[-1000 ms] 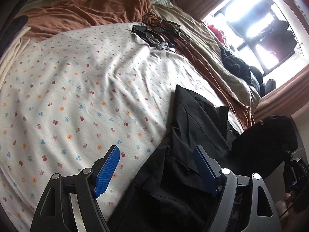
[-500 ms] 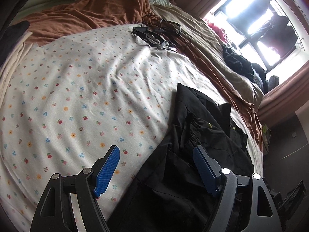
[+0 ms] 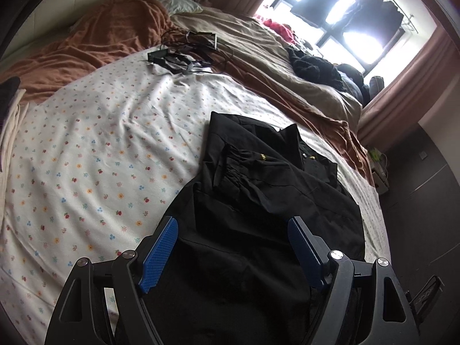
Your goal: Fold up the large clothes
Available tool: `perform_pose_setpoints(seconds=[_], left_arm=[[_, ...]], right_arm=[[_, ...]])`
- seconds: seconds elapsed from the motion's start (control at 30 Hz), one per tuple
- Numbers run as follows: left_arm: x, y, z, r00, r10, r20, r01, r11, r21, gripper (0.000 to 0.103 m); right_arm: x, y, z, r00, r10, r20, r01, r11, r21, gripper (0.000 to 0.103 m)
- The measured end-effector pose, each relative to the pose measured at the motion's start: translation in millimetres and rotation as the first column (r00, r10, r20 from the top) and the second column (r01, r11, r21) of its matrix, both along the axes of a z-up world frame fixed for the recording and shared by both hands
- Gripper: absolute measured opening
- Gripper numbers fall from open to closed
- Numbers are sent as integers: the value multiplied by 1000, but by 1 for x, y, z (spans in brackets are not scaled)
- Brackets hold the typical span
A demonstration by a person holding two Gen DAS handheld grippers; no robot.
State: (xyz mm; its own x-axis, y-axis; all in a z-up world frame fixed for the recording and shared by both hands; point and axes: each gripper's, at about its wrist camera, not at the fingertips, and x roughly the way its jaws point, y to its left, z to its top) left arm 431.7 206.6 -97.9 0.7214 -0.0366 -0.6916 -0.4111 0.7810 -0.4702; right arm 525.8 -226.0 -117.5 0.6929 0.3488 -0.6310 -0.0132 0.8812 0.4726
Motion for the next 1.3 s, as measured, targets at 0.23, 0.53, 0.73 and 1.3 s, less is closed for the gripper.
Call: perform_pose_setpoints(seconds=[0.23,0.53,0.73,1.3], left_arm=[[-36,-25,20,997,-69,36,64,992,113,82],[-124,-47,49,991,-92,99,75,985,157,100],[-176,-52,55,991,-94,99,78,985,155,100],[-313,-46,27,997,-30,74,25,997,76,97]], right_arm=[[-53,-53,-1,994,-106,-11,107,993,55,90],[-135,-96,2,991,-135,0,134,983,122,90],[-184,-134,0,985,-172,11,169,974,149,90],[-282,-209,-7,991,-133,32,127,983,132,90]])
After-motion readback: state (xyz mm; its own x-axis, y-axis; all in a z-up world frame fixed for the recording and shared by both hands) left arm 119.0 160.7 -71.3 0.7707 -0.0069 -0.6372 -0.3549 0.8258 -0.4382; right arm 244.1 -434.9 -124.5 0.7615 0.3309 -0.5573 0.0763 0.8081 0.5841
